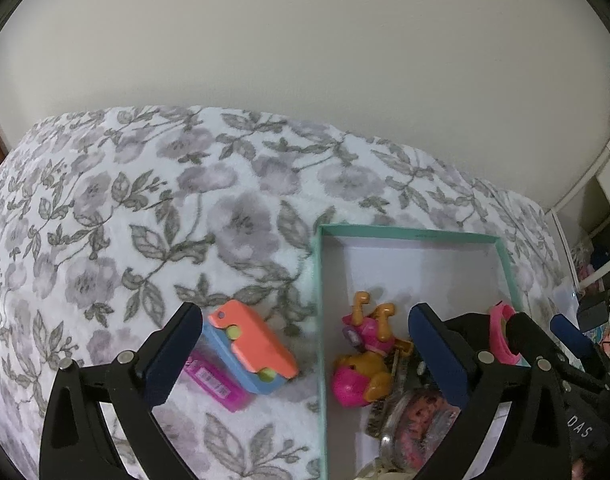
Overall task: Organize rigid objects
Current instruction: 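Move both tools back to the pink lighter and orange-blue toy beside the tray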
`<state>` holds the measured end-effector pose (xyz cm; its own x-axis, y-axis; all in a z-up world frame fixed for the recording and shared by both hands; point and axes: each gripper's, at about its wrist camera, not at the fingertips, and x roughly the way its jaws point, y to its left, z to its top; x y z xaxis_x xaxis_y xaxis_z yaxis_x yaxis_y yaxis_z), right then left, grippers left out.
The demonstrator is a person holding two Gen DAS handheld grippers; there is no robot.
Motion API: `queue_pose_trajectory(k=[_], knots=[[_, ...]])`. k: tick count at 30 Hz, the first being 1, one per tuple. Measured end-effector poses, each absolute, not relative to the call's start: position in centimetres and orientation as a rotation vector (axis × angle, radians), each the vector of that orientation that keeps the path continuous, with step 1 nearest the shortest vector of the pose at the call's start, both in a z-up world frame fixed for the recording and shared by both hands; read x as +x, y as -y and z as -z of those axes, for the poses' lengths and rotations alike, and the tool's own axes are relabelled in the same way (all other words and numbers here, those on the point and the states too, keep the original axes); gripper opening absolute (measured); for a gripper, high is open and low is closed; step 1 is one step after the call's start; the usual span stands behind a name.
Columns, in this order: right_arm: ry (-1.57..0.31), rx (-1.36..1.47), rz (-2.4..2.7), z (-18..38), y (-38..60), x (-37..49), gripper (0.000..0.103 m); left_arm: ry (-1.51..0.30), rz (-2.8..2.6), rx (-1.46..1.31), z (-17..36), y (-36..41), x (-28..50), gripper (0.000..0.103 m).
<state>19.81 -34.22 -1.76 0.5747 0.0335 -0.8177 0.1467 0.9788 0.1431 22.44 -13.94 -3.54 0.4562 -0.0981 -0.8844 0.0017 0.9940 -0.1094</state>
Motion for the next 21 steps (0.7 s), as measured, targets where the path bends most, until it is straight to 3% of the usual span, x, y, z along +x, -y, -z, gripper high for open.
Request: queue_pose_trajectory(k=[21], knots=[[-1.042,0.031,-0.139,3.0,22.0,20.8,0.103,-1.158,-0.190,-0.291,3.8,-1.6,21.2,0.103]])
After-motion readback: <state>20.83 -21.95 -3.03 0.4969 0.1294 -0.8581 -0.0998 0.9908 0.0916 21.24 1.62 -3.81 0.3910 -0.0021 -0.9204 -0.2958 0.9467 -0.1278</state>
